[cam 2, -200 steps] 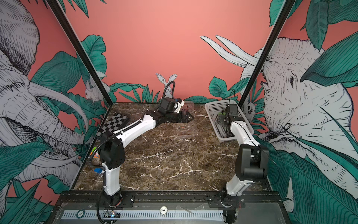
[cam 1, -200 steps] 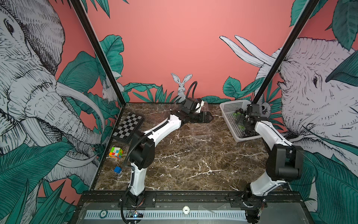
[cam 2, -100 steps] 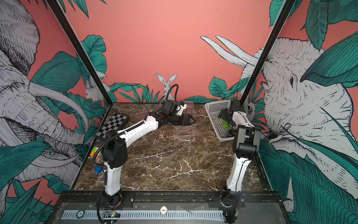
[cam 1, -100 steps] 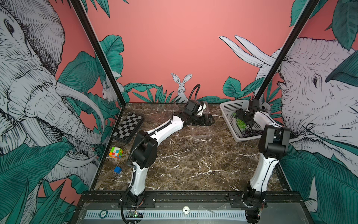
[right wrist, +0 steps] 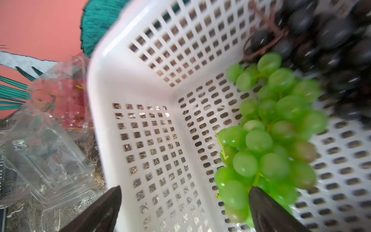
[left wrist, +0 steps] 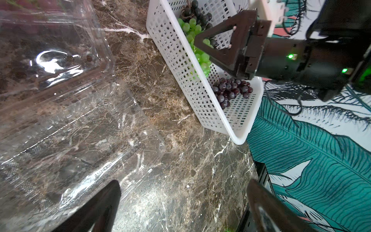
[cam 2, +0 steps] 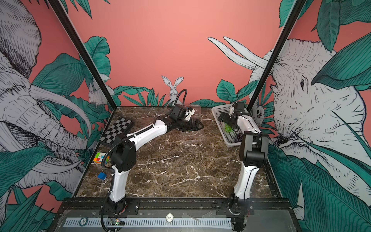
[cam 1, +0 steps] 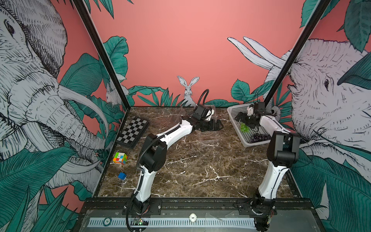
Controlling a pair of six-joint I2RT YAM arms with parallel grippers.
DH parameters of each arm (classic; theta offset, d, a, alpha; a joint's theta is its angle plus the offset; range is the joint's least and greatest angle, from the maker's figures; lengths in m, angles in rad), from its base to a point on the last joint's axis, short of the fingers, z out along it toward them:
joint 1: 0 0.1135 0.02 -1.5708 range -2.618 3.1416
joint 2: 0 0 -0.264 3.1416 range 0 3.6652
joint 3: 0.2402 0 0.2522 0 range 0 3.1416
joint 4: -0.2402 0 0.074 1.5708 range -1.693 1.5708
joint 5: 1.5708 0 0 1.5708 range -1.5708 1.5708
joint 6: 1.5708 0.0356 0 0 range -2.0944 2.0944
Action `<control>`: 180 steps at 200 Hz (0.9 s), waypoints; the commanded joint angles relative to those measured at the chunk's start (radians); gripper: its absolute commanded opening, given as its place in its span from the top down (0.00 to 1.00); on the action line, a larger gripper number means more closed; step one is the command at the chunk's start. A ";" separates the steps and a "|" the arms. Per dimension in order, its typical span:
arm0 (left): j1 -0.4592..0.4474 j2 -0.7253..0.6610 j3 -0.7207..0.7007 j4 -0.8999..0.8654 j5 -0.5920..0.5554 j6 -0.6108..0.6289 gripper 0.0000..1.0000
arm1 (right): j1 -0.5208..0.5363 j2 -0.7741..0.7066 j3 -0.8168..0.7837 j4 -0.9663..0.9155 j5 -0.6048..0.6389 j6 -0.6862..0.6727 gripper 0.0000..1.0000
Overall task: Pack grapes into containers
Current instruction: Adjust the grape in the basket, then pick up the grape from the basket.
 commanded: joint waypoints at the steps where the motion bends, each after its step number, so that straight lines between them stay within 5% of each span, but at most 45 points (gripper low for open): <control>1: 0.001 0.000 0.053 -0.023 0.020 0.013 0.01 | -0.036 -0.022 0.075 -0.087 0.157 -0.049 0.02; 56: 0.001 0.026 0.076 -0.017 0.035 0.002 0.00 | -0.057 0.165 0.370 -0.250 0.328 -0.064 0.01; 180: 0.009 0.074 0.125 -0.041 0.056 0.033 0.01 | -0.067 0.539 0.842 -0.409 0.353 -0.085 0.24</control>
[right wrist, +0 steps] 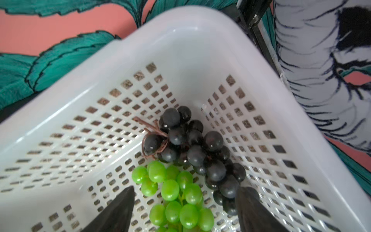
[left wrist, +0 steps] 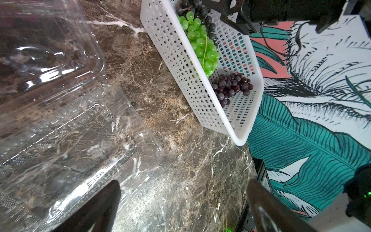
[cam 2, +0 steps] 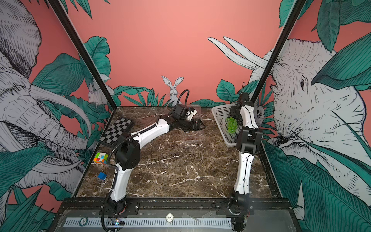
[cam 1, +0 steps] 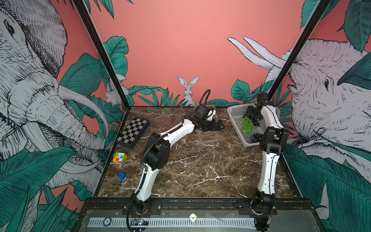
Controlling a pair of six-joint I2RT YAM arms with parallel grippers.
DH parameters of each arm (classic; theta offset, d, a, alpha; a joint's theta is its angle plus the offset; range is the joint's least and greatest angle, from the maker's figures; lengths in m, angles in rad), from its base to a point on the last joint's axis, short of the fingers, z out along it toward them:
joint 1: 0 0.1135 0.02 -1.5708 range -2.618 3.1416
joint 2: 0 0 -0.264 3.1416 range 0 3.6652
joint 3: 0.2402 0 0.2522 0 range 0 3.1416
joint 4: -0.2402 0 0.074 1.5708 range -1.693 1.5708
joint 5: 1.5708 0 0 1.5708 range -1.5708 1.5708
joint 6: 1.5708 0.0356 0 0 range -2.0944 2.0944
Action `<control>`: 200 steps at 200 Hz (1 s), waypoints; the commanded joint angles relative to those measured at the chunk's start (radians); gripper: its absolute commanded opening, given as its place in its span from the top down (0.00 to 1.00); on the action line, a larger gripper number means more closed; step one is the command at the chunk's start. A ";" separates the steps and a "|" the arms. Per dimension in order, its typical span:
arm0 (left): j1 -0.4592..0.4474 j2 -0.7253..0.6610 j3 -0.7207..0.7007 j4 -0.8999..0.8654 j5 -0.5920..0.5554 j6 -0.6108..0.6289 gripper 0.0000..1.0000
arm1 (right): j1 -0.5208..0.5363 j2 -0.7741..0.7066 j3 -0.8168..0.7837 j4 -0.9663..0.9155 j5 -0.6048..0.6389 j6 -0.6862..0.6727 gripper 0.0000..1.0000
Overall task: Pack grapes into containers
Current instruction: Pick up the grape from the basket.
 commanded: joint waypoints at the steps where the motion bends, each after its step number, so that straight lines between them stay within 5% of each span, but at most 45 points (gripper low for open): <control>1: 0.007 0.004 0.050 -0.014 0.014 0.022 0.01 | -0.003 0.050 0.060 -0.052 0.035 -0.015 0.24; 41: 0.007 -0.007 0.059 -0.012 0.006 0.014 0.01 | -0.006 0.081 0.052 -0.040 0.021 -0.008 0.29; 90: 0.006 -0.034 -0.028 0.070 0.031 -0.053 0.01 | -0.008 0.091 0.037 -0.033 -0.073 0.017 0.55; 151: 0.006 -0.045 -0.052 0.072 0.038 -0.045 0.01 | -0.008 -0.040 -0.136 0.075 -0.154 0.090 0.74; 200: 0.006 -0.047 -0.046 0.071 0.038 -0.043 0.01 | -0.007 -0.072 -0.129 0.068 -0.150 0.095 0.78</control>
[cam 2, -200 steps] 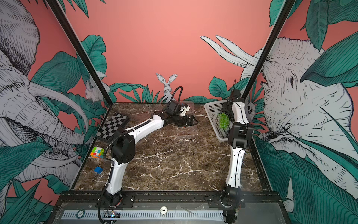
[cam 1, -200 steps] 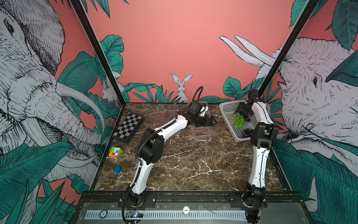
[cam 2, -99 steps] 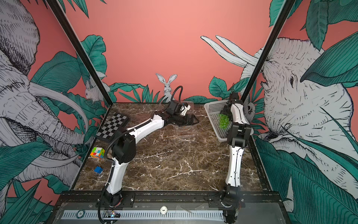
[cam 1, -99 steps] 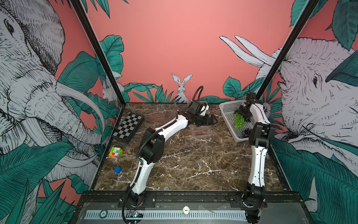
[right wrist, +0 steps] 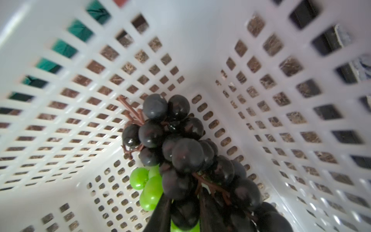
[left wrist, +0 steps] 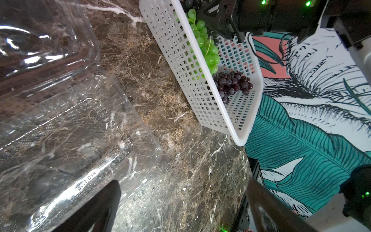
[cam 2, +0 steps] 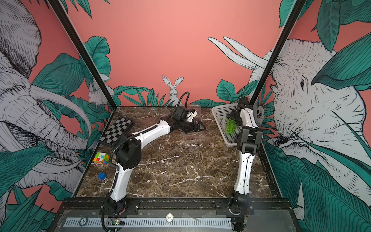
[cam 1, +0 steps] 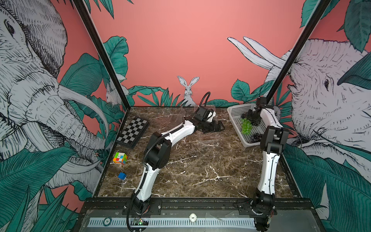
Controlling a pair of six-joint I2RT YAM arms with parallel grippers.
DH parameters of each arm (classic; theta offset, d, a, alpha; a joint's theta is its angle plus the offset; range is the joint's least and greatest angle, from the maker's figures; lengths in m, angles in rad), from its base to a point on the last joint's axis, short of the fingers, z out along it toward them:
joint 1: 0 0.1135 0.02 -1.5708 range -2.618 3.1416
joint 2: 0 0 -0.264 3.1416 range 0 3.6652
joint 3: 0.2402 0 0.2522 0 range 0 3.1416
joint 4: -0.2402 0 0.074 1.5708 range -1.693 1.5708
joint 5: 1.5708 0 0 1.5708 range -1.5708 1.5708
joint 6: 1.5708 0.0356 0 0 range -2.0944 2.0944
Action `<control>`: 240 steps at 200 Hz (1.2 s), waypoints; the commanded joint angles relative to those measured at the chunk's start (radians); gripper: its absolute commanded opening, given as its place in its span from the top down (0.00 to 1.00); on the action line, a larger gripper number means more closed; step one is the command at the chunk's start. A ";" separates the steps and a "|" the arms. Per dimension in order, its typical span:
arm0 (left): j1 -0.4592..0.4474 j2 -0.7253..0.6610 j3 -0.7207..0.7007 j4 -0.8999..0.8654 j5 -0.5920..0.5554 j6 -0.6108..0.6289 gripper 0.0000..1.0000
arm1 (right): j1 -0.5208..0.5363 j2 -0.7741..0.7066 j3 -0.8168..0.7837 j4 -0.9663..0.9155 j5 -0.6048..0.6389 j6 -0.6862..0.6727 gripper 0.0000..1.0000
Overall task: Pack grapes into containers
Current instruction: Pick up the grape from the basket.
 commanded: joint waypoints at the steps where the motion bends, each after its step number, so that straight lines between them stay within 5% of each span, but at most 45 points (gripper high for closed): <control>1: 0.002 -0.059 -0.006 0.014 0.008 0.003 0.01 | 0.002 -0.056 0.012 -0.001 -0.013 0.014 0.78; 138: 0.002 -0.097 -0.056 0.042 0.015 -0.016 0.01 | 0.008 -0.253 -0.123 0.012 -0.013 0.013 0.89; 240: 0.002 -0.201 -0.167 0.066 -0.005 -0.001 0.01 | 0.033 -0.507 -0.577 0.314 -0.185 0.138 0.90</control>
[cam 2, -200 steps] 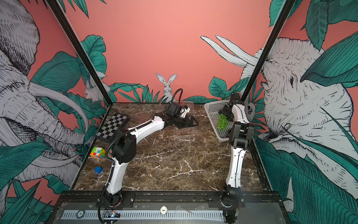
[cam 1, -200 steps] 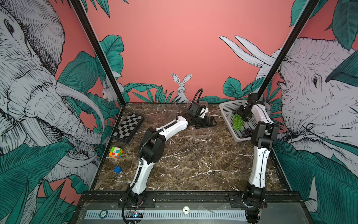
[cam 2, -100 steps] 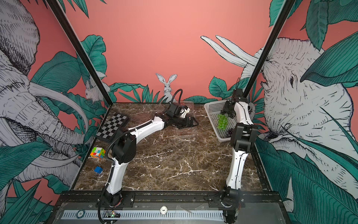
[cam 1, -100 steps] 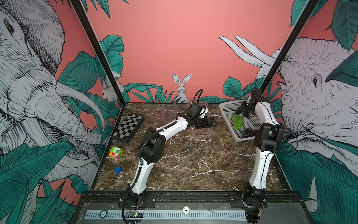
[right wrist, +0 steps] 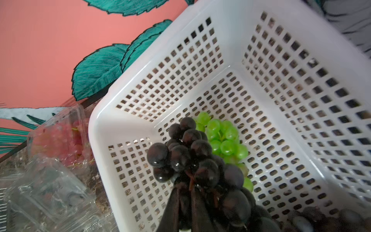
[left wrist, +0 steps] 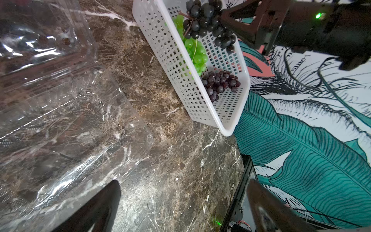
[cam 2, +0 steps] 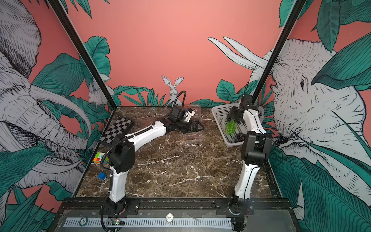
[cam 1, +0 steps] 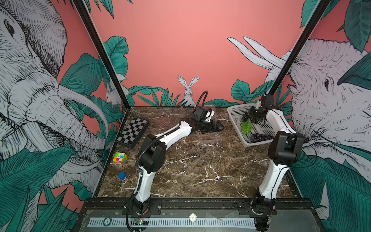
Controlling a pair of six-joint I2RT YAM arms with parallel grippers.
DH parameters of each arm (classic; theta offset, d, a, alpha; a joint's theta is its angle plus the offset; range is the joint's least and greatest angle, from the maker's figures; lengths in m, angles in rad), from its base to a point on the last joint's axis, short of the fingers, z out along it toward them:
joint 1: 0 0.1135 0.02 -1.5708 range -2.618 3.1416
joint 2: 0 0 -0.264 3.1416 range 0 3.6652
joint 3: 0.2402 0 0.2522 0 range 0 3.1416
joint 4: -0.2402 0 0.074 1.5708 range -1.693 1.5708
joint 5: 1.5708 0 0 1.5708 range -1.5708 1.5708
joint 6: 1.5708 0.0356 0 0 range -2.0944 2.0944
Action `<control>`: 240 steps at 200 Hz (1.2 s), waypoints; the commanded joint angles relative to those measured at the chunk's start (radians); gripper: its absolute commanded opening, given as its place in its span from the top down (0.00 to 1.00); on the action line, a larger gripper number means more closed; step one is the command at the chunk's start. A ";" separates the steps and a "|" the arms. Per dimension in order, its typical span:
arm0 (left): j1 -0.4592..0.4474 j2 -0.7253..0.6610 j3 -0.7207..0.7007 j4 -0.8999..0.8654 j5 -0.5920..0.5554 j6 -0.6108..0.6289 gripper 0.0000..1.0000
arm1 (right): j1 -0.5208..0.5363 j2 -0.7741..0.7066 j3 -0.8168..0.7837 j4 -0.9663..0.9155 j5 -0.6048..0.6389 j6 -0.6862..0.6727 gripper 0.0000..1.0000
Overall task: Pack grapes into containers
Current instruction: Pick up the grape from the basket.
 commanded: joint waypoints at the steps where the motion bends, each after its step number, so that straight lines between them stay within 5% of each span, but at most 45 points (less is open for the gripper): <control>1: 0.002 -0.072 -0.041 0.021 -0.007 0.007 0.01 | 0.005 -0.061 -0.103 0.149 -0.061 0.061 0.90; 156: 0.007 -0.061 -0.010 -0.003 -0.013 0.014 0.00 | -0.013 -0.301 -0.343 0.314 -0.222 0.163 0.90; 240: 0.091 -0.116 -0.072 0.019 0.000 0.005 0.01 | 0.004 -0.477 -0.460 0.310 -0.291 0.187 0.90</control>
